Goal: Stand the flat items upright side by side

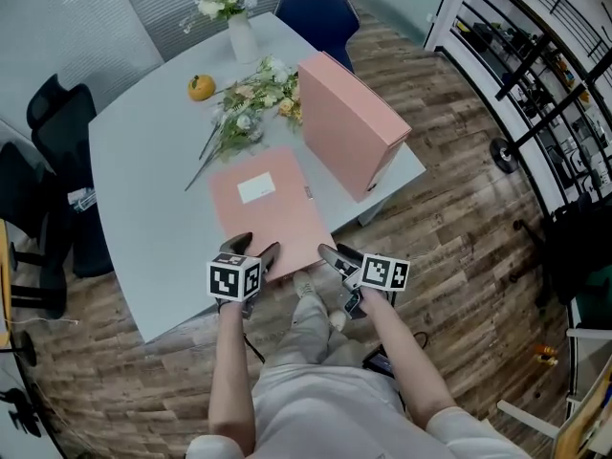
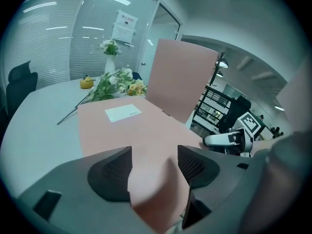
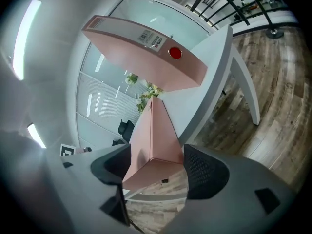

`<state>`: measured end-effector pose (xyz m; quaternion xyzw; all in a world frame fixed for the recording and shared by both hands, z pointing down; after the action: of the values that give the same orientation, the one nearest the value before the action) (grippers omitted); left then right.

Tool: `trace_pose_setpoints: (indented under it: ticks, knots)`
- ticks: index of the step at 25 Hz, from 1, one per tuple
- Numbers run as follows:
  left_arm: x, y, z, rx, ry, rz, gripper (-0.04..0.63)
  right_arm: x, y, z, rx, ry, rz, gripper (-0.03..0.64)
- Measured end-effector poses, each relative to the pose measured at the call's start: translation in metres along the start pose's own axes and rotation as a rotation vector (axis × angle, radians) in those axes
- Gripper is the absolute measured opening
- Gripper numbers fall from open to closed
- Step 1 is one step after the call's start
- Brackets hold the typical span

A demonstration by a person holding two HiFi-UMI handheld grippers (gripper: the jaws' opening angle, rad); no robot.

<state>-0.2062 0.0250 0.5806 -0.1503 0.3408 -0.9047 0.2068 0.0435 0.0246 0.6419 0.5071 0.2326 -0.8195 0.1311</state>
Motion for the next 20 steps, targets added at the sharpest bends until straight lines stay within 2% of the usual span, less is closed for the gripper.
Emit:
trace_pose_setpoints:
  ticks: [3,7,12,20]
  knots:
    - [-0.006,-0.006,0.004,-0.007,-0.021,-0.023,0.287,-0.003,-0.001,0.004,0.009,-0.006,0.016,0.334]
    - [-0.007,-0.007,0.005,0.001,-0.008,-0.007,0.287,-0.008,-0.002,0.005,0.031,-0.022,0.028,0.334]
    - [-0.008,-0.007,0.007,0.013,-0.004,0.006,0.287,-0.011,-0.006,0.007,0.047,0.001,0.101,0.336]
    - [-0.005,-0.007,0.004,-0.007,-0.001,-0.017,0.287,-0.002,0.0,-0.002,0.039,0.024,0.101,0.313]
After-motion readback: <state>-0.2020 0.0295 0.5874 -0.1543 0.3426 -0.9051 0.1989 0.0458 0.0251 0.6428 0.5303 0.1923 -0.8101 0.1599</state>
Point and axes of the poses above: the fingertips, and each gripper's own axes: z forward along the fingers, x to its left, y out of its top, the point moved 8 cm from there along -z, backward along the fingers, and after that the axes turned 9 degrees about z, right-handed, at the moved point
